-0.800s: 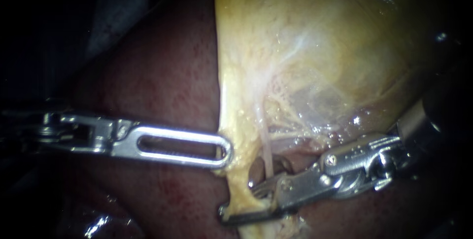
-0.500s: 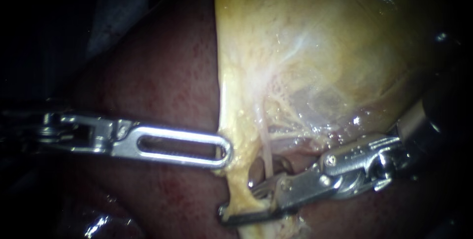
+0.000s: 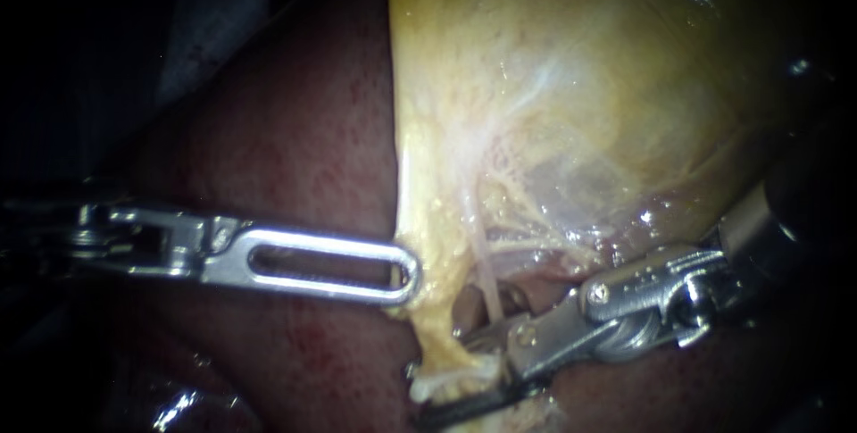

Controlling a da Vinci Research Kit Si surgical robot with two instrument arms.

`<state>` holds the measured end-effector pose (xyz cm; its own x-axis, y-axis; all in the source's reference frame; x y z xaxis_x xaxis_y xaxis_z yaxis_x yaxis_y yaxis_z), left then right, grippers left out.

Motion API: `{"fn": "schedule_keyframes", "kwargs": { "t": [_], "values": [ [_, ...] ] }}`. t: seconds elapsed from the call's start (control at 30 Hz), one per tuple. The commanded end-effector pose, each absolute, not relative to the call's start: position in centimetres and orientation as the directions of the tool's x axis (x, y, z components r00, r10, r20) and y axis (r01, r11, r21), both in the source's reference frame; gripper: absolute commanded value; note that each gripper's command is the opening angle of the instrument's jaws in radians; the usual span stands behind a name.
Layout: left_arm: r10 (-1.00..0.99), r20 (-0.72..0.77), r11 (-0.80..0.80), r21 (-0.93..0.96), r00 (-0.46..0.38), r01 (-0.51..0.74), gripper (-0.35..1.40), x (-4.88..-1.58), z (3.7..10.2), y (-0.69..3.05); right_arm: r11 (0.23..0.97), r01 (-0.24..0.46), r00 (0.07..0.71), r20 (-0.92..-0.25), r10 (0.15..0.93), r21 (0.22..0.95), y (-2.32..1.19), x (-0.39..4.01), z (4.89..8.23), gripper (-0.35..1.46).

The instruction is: Going back first clip left tube

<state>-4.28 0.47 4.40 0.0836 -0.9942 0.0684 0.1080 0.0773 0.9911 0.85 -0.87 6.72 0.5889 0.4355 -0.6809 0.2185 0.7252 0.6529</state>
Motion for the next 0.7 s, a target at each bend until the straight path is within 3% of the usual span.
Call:
{"fn": "schedule_keyframes", "kwargs": {
  "t": [0.03,0.43,0.7],
  "values": [
    [-0.994,0.068,0.077,0.991,0.084,0.108,-0.35,-4.28,4.40,0.47,0.731,0.220,0.585,-0.687,0.431,0.646,-0.85,0.84,6.71,0.49],
    [-0.994,0.068,0.077,0.991,0.084,0.108,-0.35,-4.28,4.41,0.48,0.760,0.208,0.565,-0.710,0.420,0.615,-0.59,0.70,6.53,0.52],
    [-0.994,0.068,0.077,0.991,0.085,0.107,-0.35,-4.26,4.47,0.51,0.767,0.188,0.555,-0.710,0.433,0.614,-0.33,0.26,6.25,0.51]
  ]
}}
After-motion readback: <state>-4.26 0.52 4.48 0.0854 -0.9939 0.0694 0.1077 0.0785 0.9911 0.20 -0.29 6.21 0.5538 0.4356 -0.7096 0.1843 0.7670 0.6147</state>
